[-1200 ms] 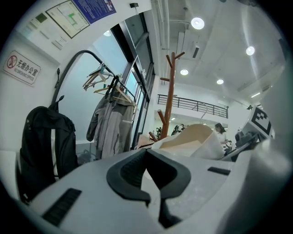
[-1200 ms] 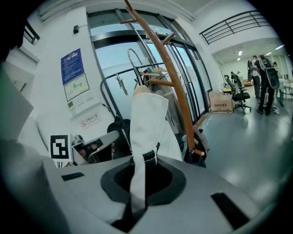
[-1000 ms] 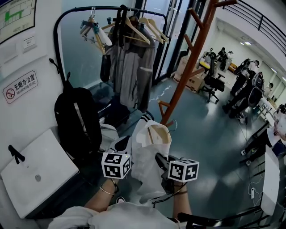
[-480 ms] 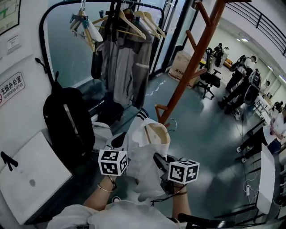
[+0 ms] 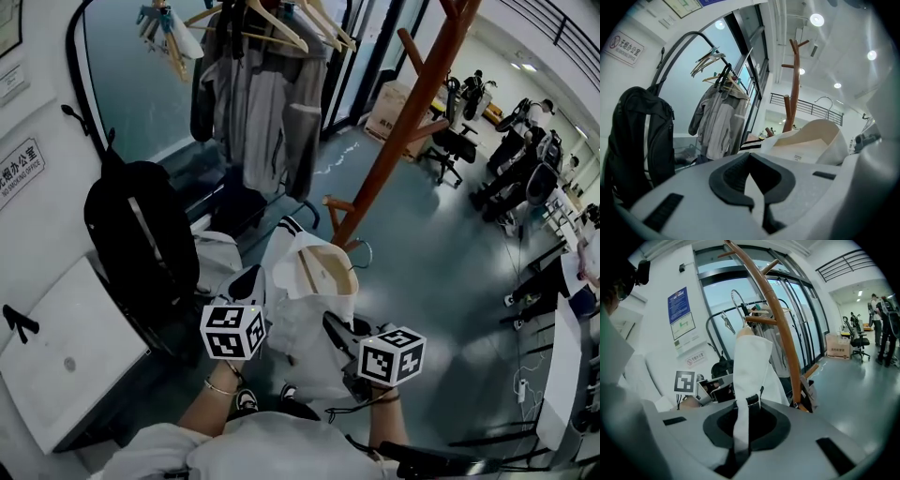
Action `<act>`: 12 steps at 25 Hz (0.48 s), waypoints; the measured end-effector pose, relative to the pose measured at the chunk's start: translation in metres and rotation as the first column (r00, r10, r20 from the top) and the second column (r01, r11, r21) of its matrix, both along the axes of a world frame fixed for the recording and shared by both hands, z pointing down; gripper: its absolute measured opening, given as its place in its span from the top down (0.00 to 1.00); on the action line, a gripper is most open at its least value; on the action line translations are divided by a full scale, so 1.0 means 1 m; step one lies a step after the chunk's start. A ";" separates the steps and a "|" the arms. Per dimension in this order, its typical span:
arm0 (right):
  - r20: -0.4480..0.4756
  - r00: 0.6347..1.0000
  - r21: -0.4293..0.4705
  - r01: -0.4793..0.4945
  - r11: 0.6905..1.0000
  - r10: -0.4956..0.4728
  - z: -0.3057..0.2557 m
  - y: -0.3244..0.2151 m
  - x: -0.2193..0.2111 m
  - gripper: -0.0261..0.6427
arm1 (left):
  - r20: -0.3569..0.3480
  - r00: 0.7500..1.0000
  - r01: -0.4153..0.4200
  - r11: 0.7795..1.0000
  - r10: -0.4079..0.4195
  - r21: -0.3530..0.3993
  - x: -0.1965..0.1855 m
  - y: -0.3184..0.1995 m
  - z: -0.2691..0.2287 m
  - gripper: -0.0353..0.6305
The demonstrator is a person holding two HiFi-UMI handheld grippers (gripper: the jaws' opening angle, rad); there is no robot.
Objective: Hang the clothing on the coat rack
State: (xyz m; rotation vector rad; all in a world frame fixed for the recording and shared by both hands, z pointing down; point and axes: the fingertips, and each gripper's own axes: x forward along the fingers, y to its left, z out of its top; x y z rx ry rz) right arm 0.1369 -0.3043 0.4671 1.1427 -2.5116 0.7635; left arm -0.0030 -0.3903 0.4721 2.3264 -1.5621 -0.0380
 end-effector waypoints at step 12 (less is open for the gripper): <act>0.002 0.992 0.009 0.122 0.992 -0.122 -0.004 -0.005 -0.005 0.92 | 0.083 0.992 0.091 0.996 -0.092 0.022 -0.012 0.009 -0.018 0.94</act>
